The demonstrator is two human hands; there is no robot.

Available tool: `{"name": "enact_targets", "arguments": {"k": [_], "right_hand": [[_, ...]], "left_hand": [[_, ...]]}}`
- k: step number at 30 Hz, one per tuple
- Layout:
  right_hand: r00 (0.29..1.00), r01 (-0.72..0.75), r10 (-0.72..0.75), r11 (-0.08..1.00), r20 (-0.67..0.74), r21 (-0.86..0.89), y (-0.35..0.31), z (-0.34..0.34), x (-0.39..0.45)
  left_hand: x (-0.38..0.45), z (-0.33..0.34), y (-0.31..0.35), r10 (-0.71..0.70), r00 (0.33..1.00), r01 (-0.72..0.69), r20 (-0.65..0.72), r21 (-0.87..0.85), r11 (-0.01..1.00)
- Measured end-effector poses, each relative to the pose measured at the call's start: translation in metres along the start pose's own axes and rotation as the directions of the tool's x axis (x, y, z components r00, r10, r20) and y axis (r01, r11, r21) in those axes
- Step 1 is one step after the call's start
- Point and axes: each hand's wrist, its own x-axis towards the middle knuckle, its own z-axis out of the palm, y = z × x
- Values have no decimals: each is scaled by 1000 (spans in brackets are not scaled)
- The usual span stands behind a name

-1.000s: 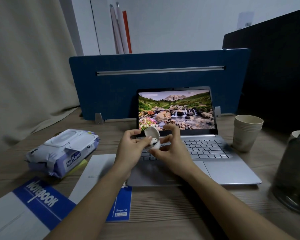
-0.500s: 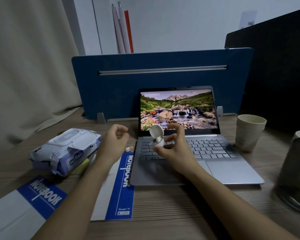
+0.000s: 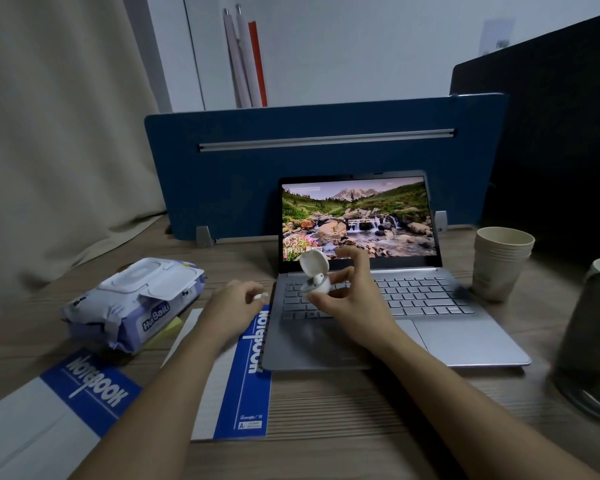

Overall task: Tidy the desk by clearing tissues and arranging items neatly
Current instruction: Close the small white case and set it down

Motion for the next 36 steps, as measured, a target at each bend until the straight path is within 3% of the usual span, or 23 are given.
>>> {"name": "enact_targets", "arguments": {"k": [4,9,14,19,23,36], "right_hand": [[1000,-2,2,1000,4,3,0,0,0],[1000,-8,7,1000,11,25,1,1,1],[999,-44,41,993,30,108,2,-1,1],[998,-58,53,989,44,137,-1,-2,0],[997,-61,54,986,48,158,-2,-2,-1],[996,-83,86,966,-1,243,1,-3,1]], "left_hand": [[1,2,3,12,999,-8,-35,111,994],[-4,-4,15,140,985,-150,-104,-100,984],[-17,-6,44,410,880,-450,-240,-139,882],[-22,0,61,546,786,-601,-290,-153,784],[-26,3,66,579,758,-642,-299,-182,745],[-29,-1,63,602,768,-635,-218,-145,759]]}}
